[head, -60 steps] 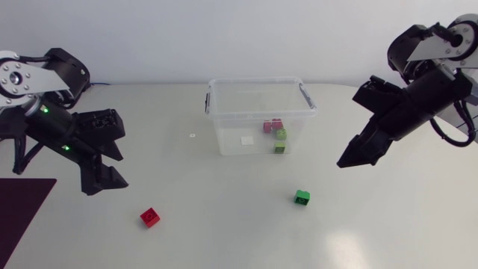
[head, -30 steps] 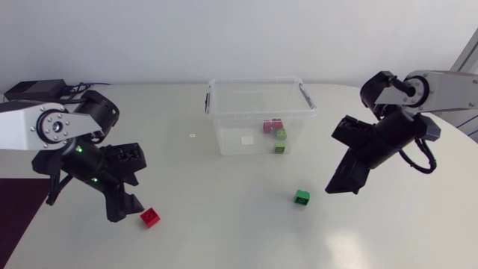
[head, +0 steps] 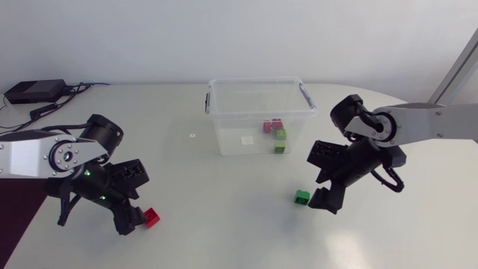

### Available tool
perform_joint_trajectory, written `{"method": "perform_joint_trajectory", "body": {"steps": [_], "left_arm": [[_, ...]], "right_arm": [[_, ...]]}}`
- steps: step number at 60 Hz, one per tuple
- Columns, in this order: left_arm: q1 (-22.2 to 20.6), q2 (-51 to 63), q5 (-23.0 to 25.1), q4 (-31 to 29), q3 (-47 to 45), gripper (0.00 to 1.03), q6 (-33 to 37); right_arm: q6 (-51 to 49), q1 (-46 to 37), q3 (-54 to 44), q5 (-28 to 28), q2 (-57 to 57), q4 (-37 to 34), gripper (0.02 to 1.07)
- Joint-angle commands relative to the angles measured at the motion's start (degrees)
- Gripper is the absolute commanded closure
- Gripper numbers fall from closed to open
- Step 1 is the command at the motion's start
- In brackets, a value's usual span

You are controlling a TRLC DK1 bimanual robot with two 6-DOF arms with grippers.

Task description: Place the duplo bricks in the container

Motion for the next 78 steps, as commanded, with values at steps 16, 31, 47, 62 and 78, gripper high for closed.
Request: {"method": "perform_joint_trajectory", "body": {"steps": [16,31,47,62,78], "left_arm": [[-1.67,-0.87,0.04,1.28,-3.07,0.24,-5.24],[-3.43,-0.70,0.22,2.42,-4.39,0.27,-7.79],[-5.19,1.24,0.31,4.00,-5.01,0.38,-9.81],[-5.27,3.17,0.31,4.88,-5.45,0.53,-9.72],[-4.66,5.19,0.83,4.88,-5.71,0.84,-9.20]], "right_arm": [[-3.92,0.61,-2.55,-0.49,1.02,3.92,0.07],[-4.10,1.40,-3.69,-0.40,2.60,7.09,0.07],[-2.51,3.60,-4.92,0.39,4.01,10.69,0.13],[-2.07,4.30,-6.51,1.97,5.50,14.38,0.34],[-2.69,4.12,-7.65,1.79,4.18,15.87,0.82]]}}
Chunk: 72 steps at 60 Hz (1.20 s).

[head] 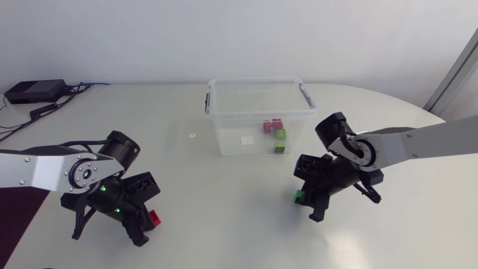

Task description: Place the duplo bricks in the container

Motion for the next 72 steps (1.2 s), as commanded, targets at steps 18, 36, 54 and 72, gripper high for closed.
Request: {"method": "perform_joint_trajectory", "body": {"steps": [18,36,54,72], "left_arm": [[3.66,-10.98,4.04,-9.81,4.11,0.85,0.65],[4.28,-14.50,8.79,-18.60,16.33,0.85,-0.32],[1.82,-10.10,12.57,-19.48,30.13,0.85,-5.59],[-1.26,-5.27,13.89,-16.05,40.24,0.85,-11.48]], "right_arm": [[-0.29,-2.93,1.94,-0.33,-10.01,-9.27,0.87],[1.91,-5.83,11.70,-2.35,-20.12,-20.87,0.87],[7.27,-7.94,23.04,-3.76,-22.40,-25.09,0.87],[13.87,-8.38,30.68,-3.85,-21.88,-22.19,0.86]]}}
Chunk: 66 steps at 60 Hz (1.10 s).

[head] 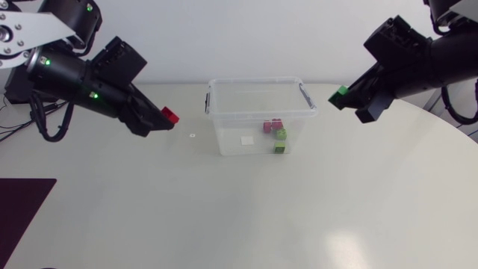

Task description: Place the duplo bricks in the container

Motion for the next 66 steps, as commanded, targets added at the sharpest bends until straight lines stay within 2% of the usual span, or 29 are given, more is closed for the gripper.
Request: {"method": "perform_joint_trajectory", "body": {"steps": [1,18,30,40,58,66], "left_arm": [[-0.69,2.16,1.06,1.28,4.00,0.85,-3.05],[-0.69,4.80,4.57,8.14,9.27,0.85,-8.50],[-1.04,6.56,9.58,14.55,12.17,0.84,-12.19],[-2.10,8.40,9.67,19.56,13.76,0.84,-15.35],[-1.04,12.80,9.50,29.67,14.90,0.84,-20.89],[-0.78,15.35,8.00,32.92,16.04,0.84,-22.82]], "right_arm": [[2.98,-0.40,2.60,-0.52,0.16,1.05,0.86],[8.34,-0.93,5.59,-1.58,0.95,6.50,0.86],[11.95,-0.93,5.67,-2.81,1.47,11.86,0.86],[15.02,-0.49,4.97,-2.98,2.09,17.66,0.86],[19.42,1.00,3.83,-3.34,5.25,27.86,0.86],[21.44,2.23,3.30,-3.25,7.80,32.51,0.86]]}}
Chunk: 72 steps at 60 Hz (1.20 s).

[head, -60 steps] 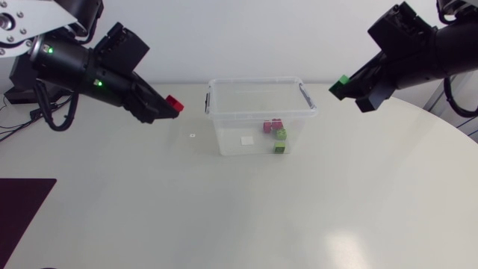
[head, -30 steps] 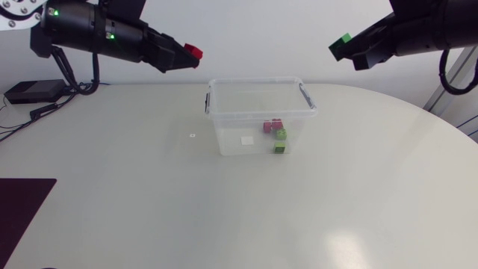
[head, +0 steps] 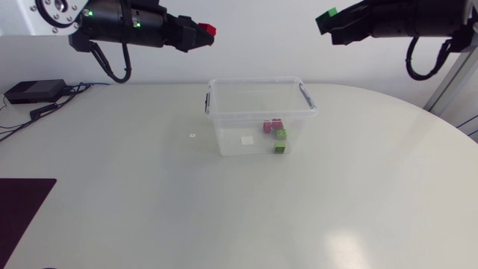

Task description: Place the duplo bricks in the container

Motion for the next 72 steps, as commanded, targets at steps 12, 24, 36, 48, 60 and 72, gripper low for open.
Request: {"method": "perform_joint_trajectory", "body": {"steps": [12,24,36,48,60,72], "left_arm": [[-0.02,8.41,-1.58,3.03,6.29,0.84,-2.78],[-1.25,15.00,-2.81,2.59,10.25,0.84,-2.87],[-3.62,31.70,-2.89,-22.55,29.41,0.54,3.72],[-4.06,21.24,-2.81,-22.02,30.20,0.03,1.97],[-5.82,11.48,-4.21,-22.11,29.93,0.04,-0.14],[-5.90,0.50,-6.67,-18.95,22.90,0.04,-1.29]], "right_arm": [[4.66,3.30,-0.39,0.34,9.08,7.05,0.86],[5.28,4.79,1.72,0.87,16.56,8.99,0.86],[1.94,6.64,10.77,4.56,28.68,-1.56,0.05],[4.49,6.81,11.92,4.82,16.73,-2.79,0.07],[5.19,6.64,14.20,5.44,8.47,-7.18,0.06],[6.16,4.44,9.81,5.88,-0.50,-7.27,0.07]]}}
